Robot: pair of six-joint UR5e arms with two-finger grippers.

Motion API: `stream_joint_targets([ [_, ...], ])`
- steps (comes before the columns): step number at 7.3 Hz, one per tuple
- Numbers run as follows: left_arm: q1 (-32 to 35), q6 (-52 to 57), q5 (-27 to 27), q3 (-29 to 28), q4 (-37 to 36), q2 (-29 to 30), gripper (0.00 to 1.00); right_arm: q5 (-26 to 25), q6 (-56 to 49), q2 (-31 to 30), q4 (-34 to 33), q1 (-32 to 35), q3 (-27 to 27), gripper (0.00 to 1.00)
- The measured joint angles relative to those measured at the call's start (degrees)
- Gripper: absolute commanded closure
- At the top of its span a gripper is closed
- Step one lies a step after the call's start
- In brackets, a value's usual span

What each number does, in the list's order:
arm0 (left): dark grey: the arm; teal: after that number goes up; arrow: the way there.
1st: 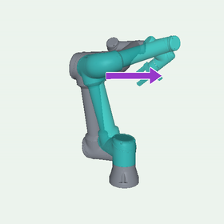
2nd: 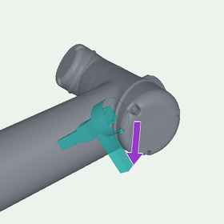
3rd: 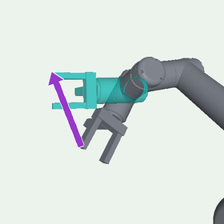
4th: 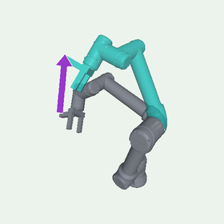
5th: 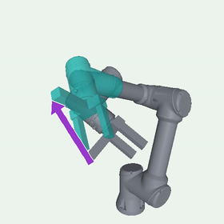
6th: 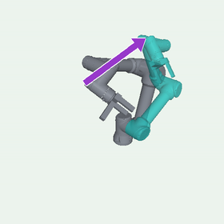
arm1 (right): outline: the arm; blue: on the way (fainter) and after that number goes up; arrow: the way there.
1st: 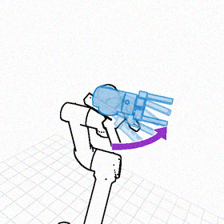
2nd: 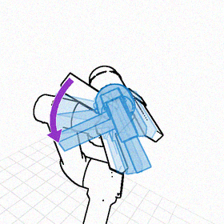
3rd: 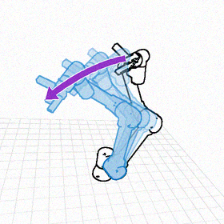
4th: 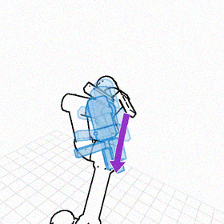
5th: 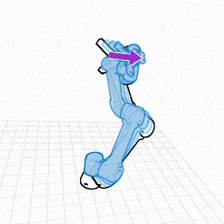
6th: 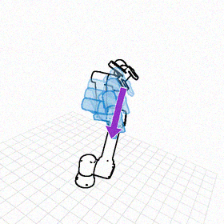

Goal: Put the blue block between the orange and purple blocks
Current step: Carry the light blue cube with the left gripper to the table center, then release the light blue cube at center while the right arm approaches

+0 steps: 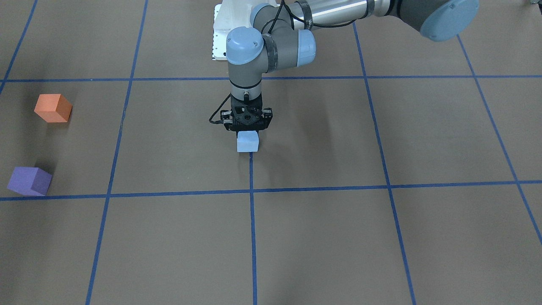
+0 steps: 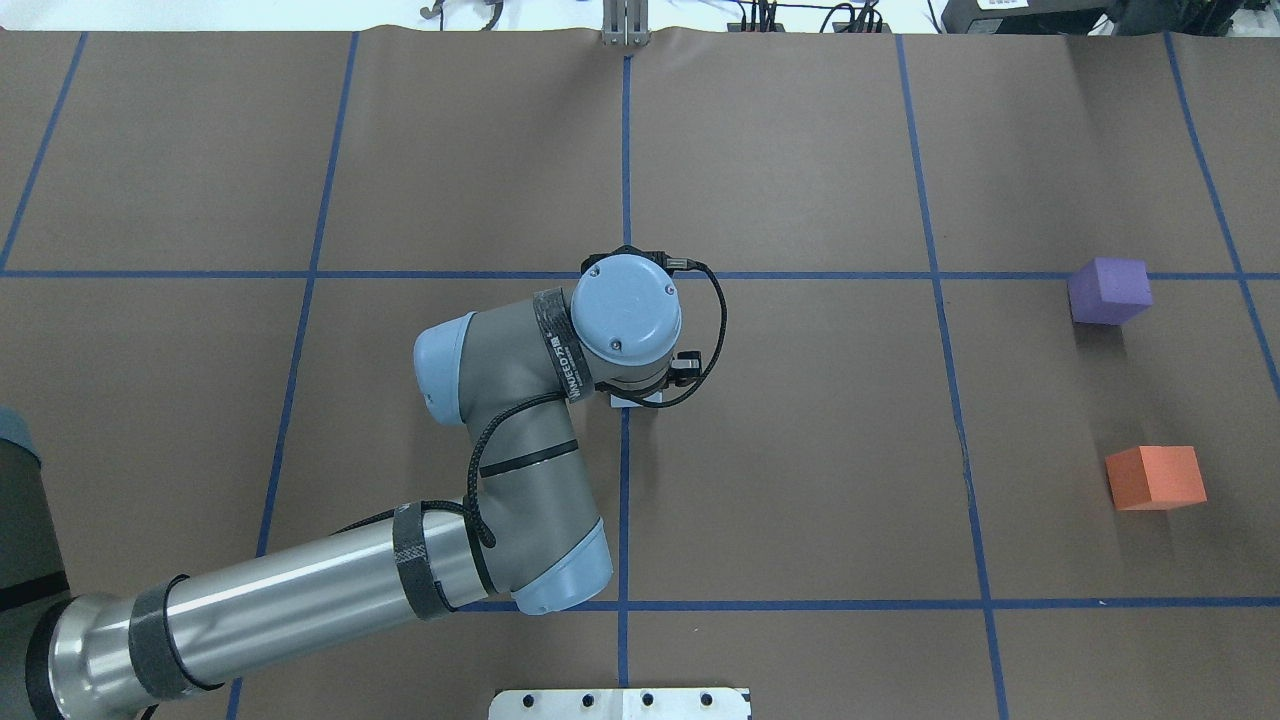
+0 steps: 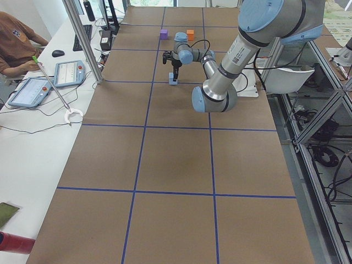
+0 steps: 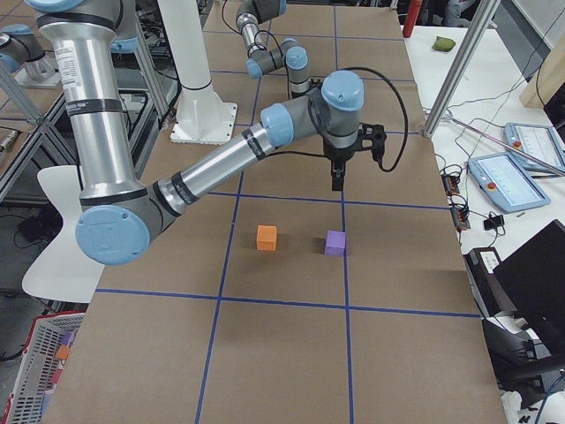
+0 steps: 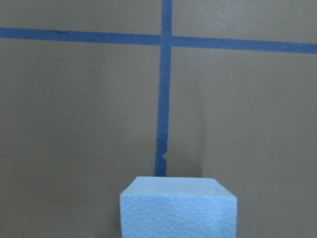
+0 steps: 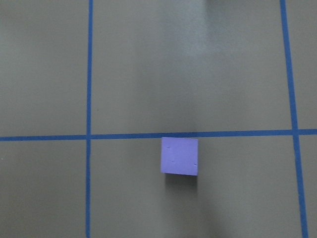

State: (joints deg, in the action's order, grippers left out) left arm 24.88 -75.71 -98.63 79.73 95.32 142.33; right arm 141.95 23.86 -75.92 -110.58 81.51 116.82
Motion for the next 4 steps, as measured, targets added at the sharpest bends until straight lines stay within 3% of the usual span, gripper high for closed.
stream_joint_targets([
  [2,0.21,-0.18,-0.31,0.46,1.17,0.10,0.00,-1.11,6.76,9.93,-8.79,-5.41,2.59,0.00],
  [4,1.91,-0.75,-4.15,2.22,2.39,0.25,0.00,-3.11,16.11,16.47,-10.09,-11.26,3.40,0.00],
])
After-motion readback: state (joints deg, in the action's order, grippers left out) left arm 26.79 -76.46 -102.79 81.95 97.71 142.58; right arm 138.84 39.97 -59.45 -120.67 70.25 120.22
